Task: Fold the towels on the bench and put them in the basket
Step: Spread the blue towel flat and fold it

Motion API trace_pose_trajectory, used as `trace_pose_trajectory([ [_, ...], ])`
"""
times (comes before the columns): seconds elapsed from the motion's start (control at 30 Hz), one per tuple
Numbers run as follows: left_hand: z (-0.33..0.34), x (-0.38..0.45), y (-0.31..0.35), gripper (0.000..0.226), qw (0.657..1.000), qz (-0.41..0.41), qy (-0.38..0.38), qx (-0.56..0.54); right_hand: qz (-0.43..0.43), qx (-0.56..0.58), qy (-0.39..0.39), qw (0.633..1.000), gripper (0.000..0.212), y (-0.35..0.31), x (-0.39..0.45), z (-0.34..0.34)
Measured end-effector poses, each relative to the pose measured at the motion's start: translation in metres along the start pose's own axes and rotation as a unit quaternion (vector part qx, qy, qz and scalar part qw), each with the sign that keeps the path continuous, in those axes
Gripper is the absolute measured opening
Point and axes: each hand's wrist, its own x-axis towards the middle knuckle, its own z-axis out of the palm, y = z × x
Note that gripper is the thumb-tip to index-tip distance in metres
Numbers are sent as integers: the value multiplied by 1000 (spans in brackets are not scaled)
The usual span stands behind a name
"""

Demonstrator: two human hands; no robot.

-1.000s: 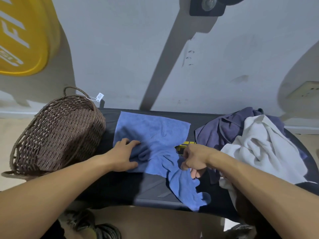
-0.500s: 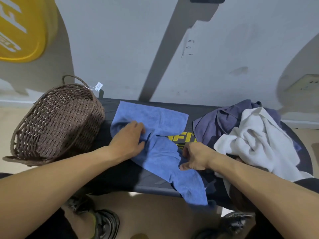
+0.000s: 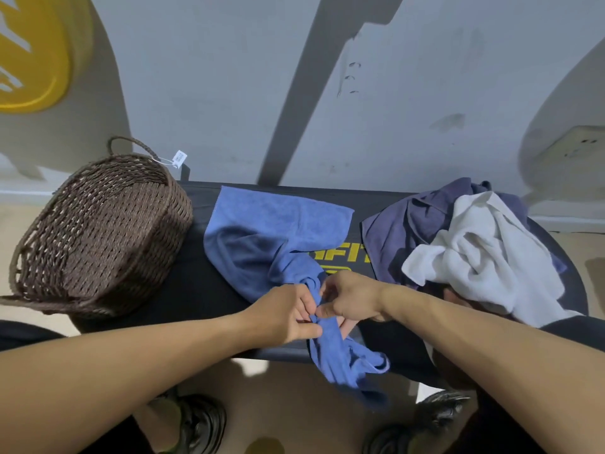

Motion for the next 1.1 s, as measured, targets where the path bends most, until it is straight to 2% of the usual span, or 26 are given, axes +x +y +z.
trace_pose_trajectory([
  [0.13,-5,-1,-3,33,994,-46,26,-92,-8,81,-36,996,33,-4,-7,2],
  [0.2,-7,-4,-3,28,990,-57,33,-128,-18,77,-40,996,43,-2,-11,4],
  [0.3,-12,-8,5,22,982,-73,16,-173,-34,37,-21,999,46,-4,-16,6],
  [0.4,-24,-8,8,19,989,-85,-25,-118,-45,-8,-16,999,42,-5,-20,7],
  [0.5,-37,-6,9,12,995,-84,-21,-48,-52,-53,-25,997,44,-5,-23,13],
  [0.63,-49,-8,2,25,998,-60,-17,23,-56,41,-53,996,19,-6,-25,21],
  [0.73,-54,-11,-7,37,993,-33,34,108,-50,81,-53,994,14,-8,-25,24],
  [0.83,-61,-17,-15,45,974,-24,70,215,-38,118,-35,992,9,-12,-28,22],
  [0.97,-74,-21,-28,42,960,-78,46,264,-40,76,-88,992,5,-15,-36,22],
  [1.03,-78,-21,-35,35,962,-84,99,242,-83,-38,-35,995,9,-14,-35,27],
  [1.1,-80,-20,-44,24,961,-89,186,186,-154,-201,63,965,27,-10,-27,33],
])
